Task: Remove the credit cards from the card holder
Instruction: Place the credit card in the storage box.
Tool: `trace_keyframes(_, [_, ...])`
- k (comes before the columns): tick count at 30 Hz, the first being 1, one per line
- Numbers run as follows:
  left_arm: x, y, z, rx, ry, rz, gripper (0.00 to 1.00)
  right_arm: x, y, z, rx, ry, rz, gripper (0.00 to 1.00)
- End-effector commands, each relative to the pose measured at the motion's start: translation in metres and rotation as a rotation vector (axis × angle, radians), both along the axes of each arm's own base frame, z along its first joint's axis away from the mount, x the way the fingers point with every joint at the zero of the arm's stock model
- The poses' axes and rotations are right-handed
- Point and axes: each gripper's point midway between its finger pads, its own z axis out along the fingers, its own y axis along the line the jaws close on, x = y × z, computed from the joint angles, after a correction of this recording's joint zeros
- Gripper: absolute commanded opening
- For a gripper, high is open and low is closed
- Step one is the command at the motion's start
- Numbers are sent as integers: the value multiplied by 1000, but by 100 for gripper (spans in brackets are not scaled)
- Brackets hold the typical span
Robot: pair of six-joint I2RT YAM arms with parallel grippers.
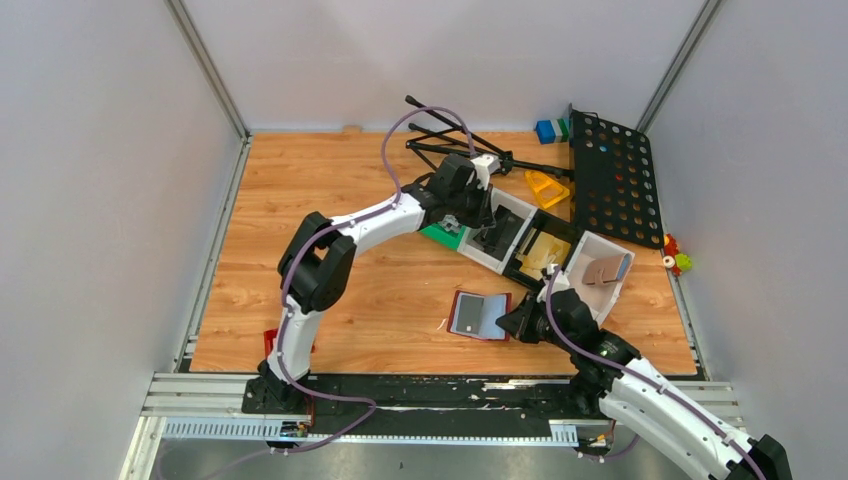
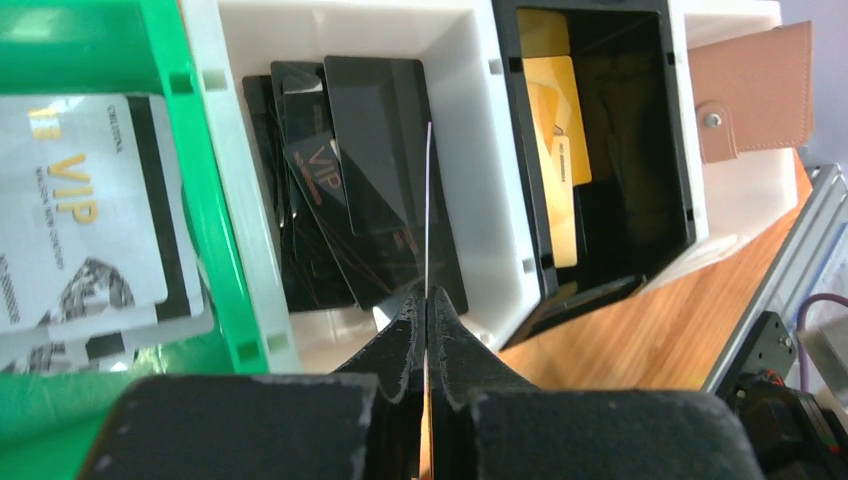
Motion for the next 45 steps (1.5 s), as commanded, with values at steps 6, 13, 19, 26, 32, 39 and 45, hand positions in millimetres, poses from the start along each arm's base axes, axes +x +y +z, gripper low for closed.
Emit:
trace_keyframes(6, [17,-38,-13,18,6,-55,7,12,9,40,58,-145,34,0])
trace_keyframes(13, [18,-25,-1,110,-44,-37,41,13,7,41,56,-146,20,0])
trace_keyframes(19, [5,16,53,148,-144,27,52,14,3,33,27,-101,-11,0])
trace_keyframes(26, [-44,77,82,159,-180,80,53,14,9,35,25,-64,8,0])
trace_keyframes(32, [-85,148,84,169,-220,210,63,14,12,32,26,-24,1,0])
trace_keyframes(39, [-117,217,80,120,-268,403,100,13,1,15,-8,59,-87,0])
trace_keyframes(45, [-145,231,59,-15,-212,418,100,14,14,39,62,12,-34,0])
